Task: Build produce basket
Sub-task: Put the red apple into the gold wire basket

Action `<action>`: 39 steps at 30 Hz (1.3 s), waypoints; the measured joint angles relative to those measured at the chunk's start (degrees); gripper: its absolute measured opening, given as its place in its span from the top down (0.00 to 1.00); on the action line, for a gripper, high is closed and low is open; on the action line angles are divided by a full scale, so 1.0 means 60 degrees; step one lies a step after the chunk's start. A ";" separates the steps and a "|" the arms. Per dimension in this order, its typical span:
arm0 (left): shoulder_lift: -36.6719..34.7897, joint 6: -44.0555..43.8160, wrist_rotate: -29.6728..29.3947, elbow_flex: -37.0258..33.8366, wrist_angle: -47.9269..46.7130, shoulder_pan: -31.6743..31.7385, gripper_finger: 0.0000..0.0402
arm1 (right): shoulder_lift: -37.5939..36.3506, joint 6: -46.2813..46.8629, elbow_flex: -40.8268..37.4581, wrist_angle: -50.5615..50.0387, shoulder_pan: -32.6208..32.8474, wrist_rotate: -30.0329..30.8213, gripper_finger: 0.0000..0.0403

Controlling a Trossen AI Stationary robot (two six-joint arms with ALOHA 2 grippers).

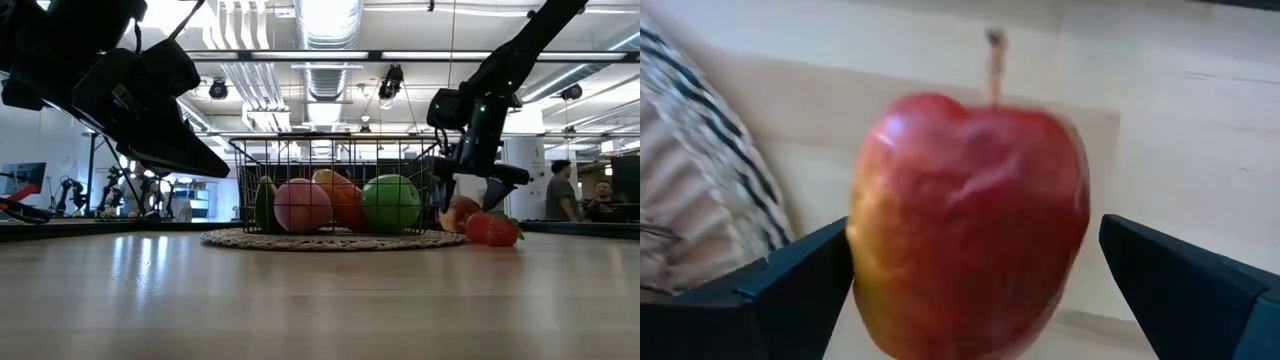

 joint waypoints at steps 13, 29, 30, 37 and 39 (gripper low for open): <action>0.0000 -0.0014 0.0000 0.0000 0.0000 0.0000 0.90 | 0.0000 -0.1255 -0.0587 0.0467 -0.0001 -0.0011 0.19; 0.0000 -0.0069 0.0004 0.0000 0.0004 0.0000 0.90 | -0.1484 -0.2034 -0.0589 0.0389 0.0036 -0.0004 0.26; 0.0000 -0.0069 0.0004 0.0000 0.0003 0.0000 0.90 | -0.1721 -0.2078 -0.0589 0.0378 0.0082 0.0009 0.26; 0.0000 -0.0069 0.0004 0.0000 0.0004 0.0000 0.90 | -0.3360 -0.2220 -0.0596 0.0563 0.0968 0.0022 0.26; 0.0000 -0.0068 0.0004 0.0000 0.0004 0.0000 0.90 | -0.3705 -0.2219 -0.0604 0.0857 0.1423 0.0020 0.26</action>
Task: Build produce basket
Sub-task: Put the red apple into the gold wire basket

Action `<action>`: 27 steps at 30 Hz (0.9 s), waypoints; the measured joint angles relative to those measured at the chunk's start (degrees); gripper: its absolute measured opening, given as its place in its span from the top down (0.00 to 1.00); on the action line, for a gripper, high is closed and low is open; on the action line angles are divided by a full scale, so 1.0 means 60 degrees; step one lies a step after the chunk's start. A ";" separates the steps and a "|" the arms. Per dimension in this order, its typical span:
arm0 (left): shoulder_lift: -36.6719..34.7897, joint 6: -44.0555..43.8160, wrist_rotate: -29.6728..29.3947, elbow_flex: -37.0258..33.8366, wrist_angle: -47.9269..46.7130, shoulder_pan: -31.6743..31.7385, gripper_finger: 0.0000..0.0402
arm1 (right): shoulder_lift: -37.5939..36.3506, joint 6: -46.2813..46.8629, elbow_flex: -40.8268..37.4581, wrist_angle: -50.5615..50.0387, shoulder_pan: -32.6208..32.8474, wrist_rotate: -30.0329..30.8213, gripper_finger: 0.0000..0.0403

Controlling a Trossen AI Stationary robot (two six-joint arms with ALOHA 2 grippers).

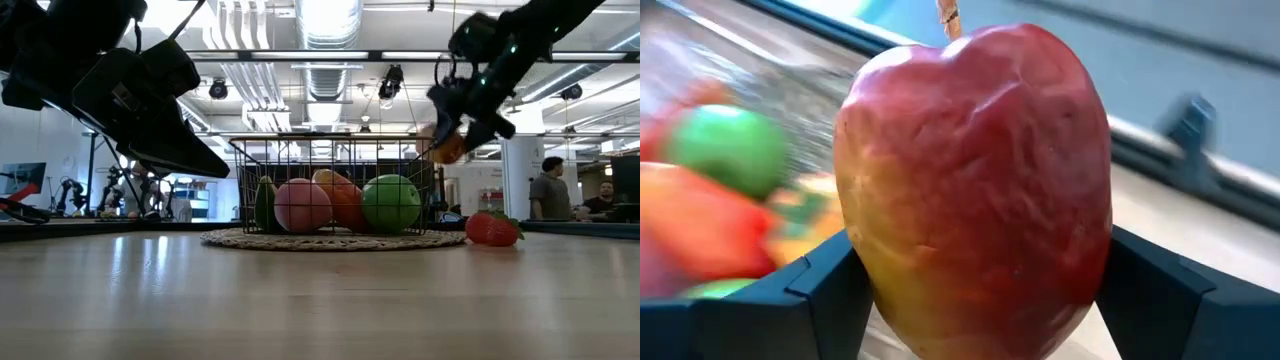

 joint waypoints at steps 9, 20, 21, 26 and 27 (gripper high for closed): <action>0.0000 0.0006 -0.0002 0.0000 0.0011 0.0000 0.90 | 0.0015 0.0031 -0.0006 0.2588 0.2304 -0.0279 0.26; 0.0000 0.0006 -0.0007 0.0000 0.0015 0.0000 0.90 | 0.2508 0.0007 0.1084 0.2696 0.3042 -0.0338 0.26; 0.0000 0.0007 -0.0007 0.0000 0.0015 0.0000 0.90 | 0.2724 0.0007 0.1258 0.2493 0.3042 -0.0288 0.26; 0.0000 0.0006 -0.0007 -0.0004 0.0019 0.0000 0.90 | 0.3680 -0.0124 0.2247 0.1206 0.3024 -0.0250 0.26; 0.0000 0.0006 -0.0007 -0.0006 0.0018 0.0000 0.90 | 0.3850 -0.0140 0.2457 0.0889 0.3024 -0.0196 0.26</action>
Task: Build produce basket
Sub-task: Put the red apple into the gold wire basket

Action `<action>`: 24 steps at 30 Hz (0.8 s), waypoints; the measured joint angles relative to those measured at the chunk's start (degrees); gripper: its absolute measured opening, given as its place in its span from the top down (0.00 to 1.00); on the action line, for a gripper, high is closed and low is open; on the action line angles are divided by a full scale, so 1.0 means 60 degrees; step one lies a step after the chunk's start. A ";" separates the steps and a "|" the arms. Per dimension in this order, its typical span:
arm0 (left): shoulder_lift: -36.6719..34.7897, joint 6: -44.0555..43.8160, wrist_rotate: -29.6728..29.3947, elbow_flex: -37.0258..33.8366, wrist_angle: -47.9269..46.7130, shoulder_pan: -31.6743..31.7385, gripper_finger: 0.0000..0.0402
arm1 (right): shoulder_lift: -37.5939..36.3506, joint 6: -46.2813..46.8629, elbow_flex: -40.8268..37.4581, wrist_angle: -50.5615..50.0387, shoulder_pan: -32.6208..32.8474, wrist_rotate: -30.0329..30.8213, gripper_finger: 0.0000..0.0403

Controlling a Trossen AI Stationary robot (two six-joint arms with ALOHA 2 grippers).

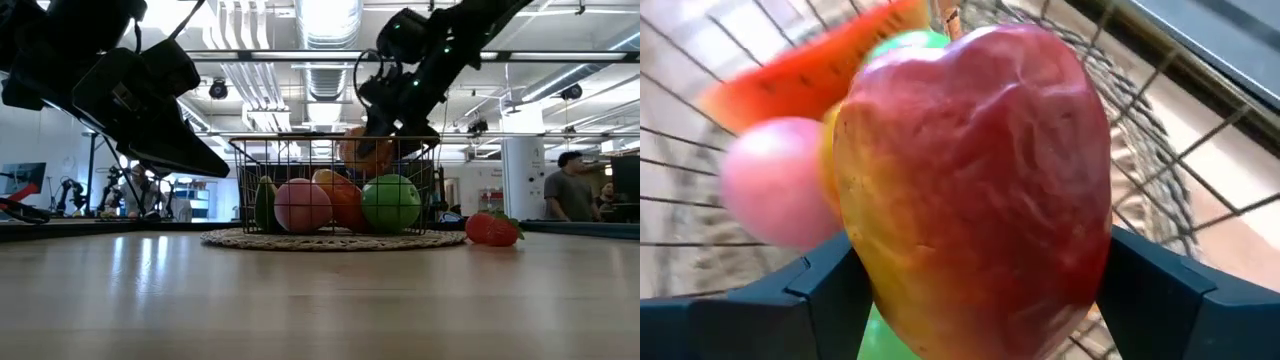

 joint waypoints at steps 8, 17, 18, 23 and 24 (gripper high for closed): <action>0.0000 0.0000 0.0000 -0.0016 0.0000 0.0000 0.90 | 0.1040 0.0104 0.1510 -0.2665 -0.0010 0.1218 0.23; 0.0000 -0.0001 0.0000 -0.0034 0.0009 0.0000 0.90 | 0.1363 0.0113 0.1782 -0.2826 -0.0004 0.1215 0.12; 0.0000 0.0000 -0.0001 -0.0034 0.0008 0.0000 0.90 | 0.1326 0.0084 0.1784 -0.2833 -0.0004 0.1215 0.12; 0.0000 0.0000 -0.0002 -0.0038 0.0036 0.0000 0.90 | 0.0914 0.0076 0.1784 -0.2924 -0.0004 0.1215 0.11; 0.0000 0.0000 -0.0004 -0.0038 0.0033 0.0000 0.90 | 0.0822 0.0102 0.1784 -0.2965 -0.0004 0.1213 0.11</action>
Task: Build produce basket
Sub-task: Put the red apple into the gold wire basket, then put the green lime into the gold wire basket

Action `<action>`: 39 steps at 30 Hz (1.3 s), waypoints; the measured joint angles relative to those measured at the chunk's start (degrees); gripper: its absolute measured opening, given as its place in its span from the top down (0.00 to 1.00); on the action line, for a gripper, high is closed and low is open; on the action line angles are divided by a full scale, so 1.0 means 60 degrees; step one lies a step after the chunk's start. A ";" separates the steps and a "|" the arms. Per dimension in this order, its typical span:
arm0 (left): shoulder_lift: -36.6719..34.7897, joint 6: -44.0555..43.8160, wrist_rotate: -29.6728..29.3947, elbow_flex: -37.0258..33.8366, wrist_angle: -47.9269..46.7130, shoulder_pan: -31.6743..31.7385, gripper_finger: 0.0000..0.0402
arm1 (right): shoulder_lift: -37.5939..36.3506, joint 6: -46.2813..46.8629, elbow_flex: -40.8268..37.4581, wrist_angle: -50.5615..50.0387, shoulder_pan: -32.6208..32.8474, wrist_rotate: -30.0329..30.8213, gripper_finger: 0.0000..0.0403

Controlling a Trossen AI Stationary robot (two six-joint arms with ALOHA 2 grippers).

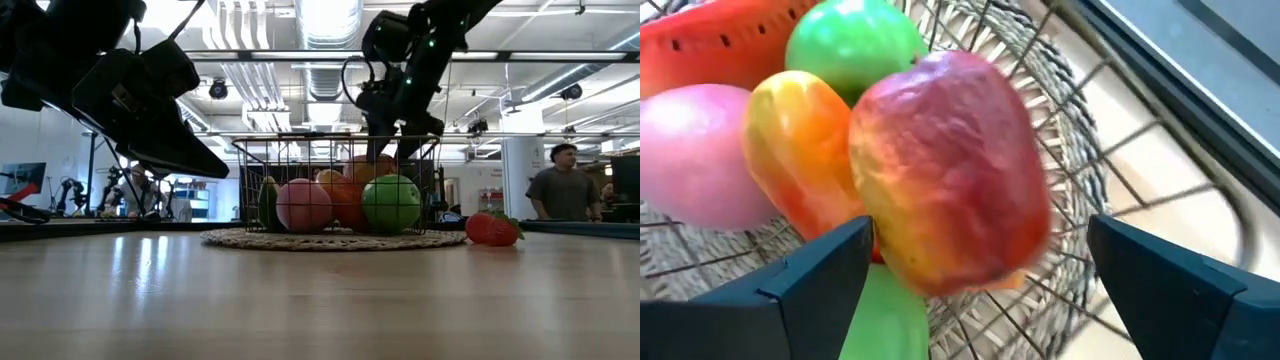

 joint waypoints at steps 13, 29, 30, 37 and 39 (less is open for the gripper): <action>0.0000 -0.0007 0.0000 0.0000 0.0007 0.0000 0.90 | -0.1761 0.0517 -0.0238 -0.1399 0.1611 0.1627 0.11; 0.0000 -0.0011 0.0000 -0.0011 0.0237 0.0000 0.90 | -0.2322 0.6097 -0.1266 -0.3637 0.8348 0.3584 0.11; 0.0000 -0.0011 0.0000 -0.0011 0.0237 0.0000 0.90 | -0.2306 0.6712 -0.1340 -0.4055 0.8659 0.3417 0.11; 0.0000 0.0000 0.0000 -0.0026 0.0234 0.0000 0.90 | -0.2253 0.8237 -0.1941 -0.4915 1.0893 0.1959 0.11; 0.0000 0.0000 0.0003 -0.0051 0.0211 0.0000 0.90 | -0.2286 0.8931 -0.2115 -0.5215 1.1295 0.1598 0.11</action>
